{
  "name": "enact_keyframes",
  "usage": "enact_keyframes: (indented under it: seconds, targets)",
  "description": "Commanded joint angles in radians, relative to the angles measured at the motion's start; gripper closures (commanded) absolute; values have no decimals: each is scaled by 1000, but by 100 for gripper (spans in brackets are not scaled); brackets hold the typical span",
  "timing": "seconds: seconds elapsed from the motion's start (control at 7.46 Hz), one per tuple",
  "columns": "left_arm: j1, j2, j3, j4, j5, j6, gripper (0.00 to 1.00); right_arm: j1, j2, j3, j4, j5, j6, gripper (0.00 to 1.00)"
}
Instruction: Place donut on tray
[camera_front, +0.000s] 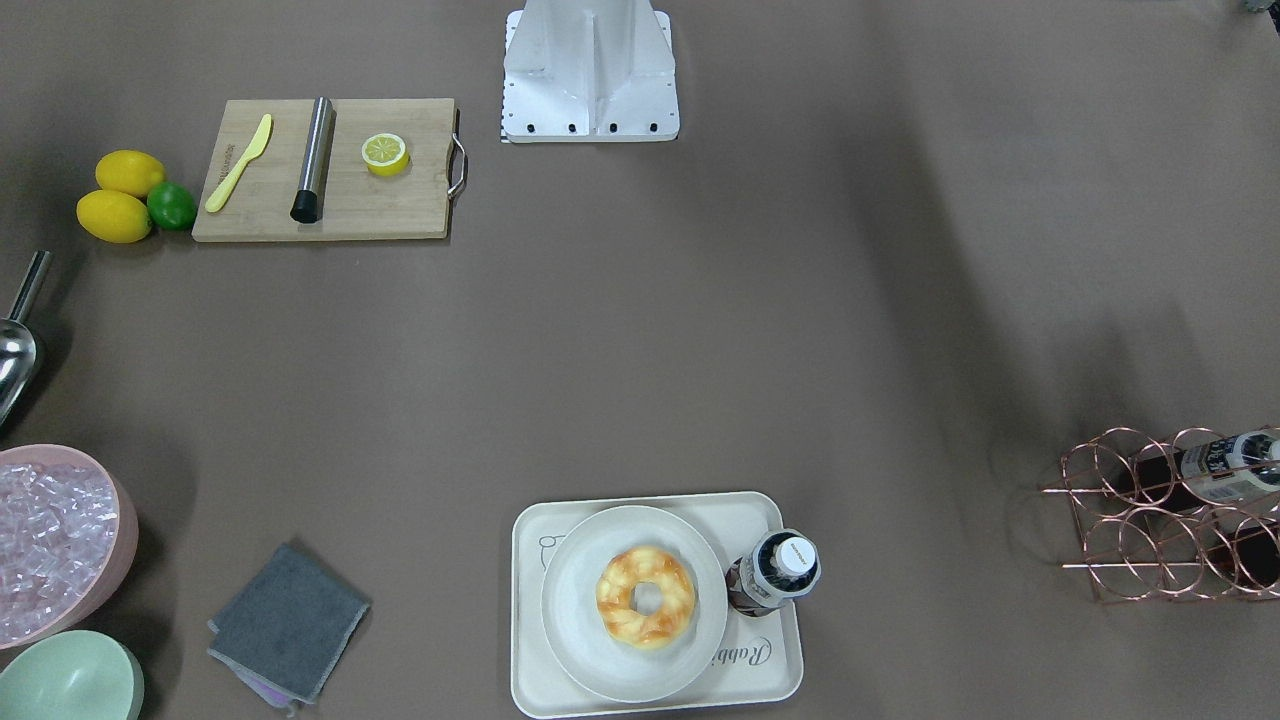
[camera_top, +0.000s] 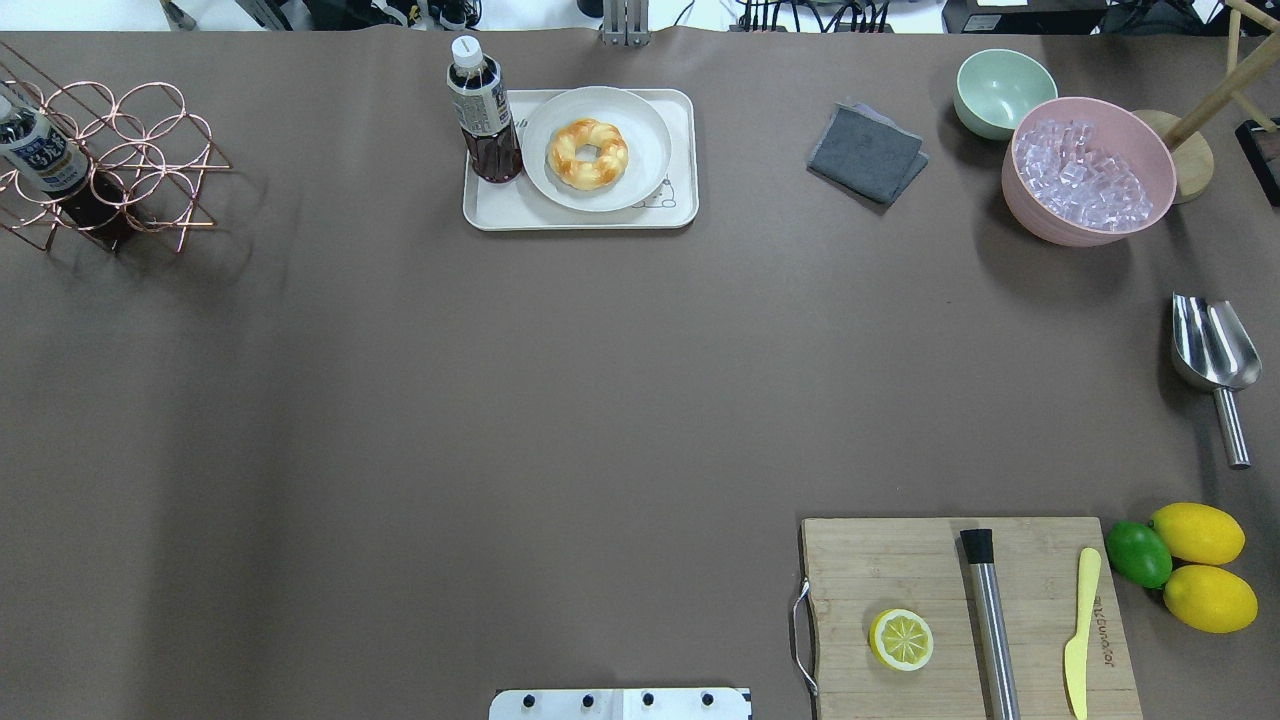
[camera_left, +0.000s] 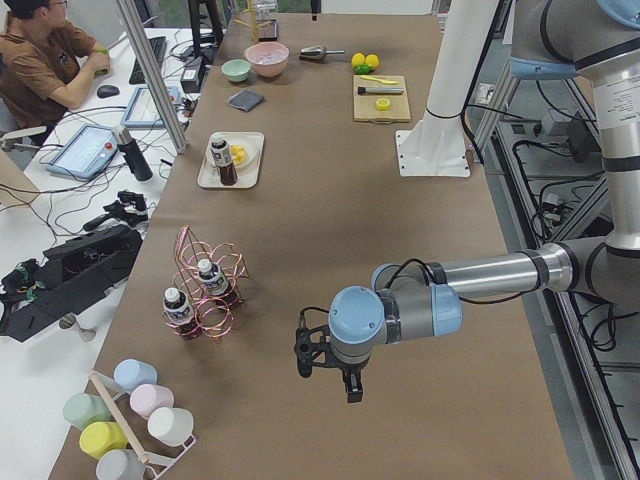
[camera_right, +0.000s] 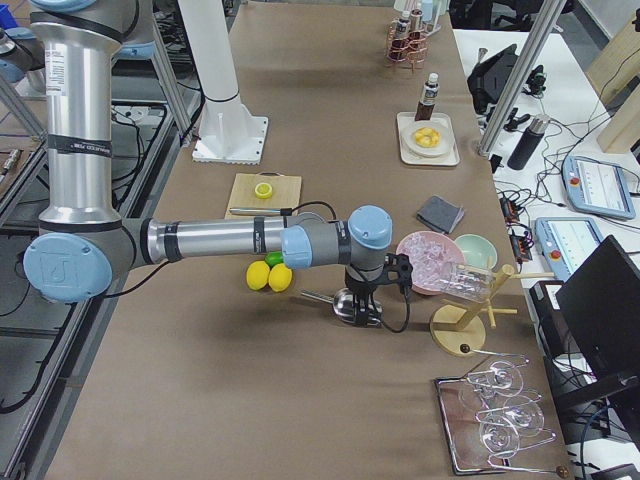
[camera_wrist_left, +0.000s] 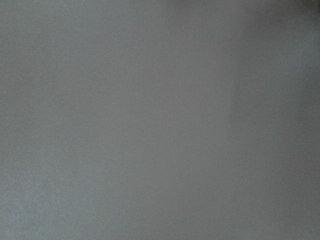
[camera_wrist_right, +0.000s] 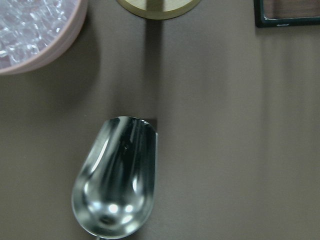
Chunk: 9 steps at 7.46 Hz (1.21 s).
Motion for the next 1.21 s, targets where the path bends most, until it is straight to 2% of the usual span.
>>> enact_keyframes:
  seconds: [0.0, 0.13, 1.07]
  targets:
    - [15, -5, -1, 3, -3, -1, 2, 75, -7, -65, -29, -5, -229, 0]
    - [15, -3, -22, 6, -3, -1, 2, 93, 4, -110, -29, -3, -314, 0]
    - [3, 7, -33, 5, 1, -4, 2, 72, 21, -106, -29, 6, -315, 0]
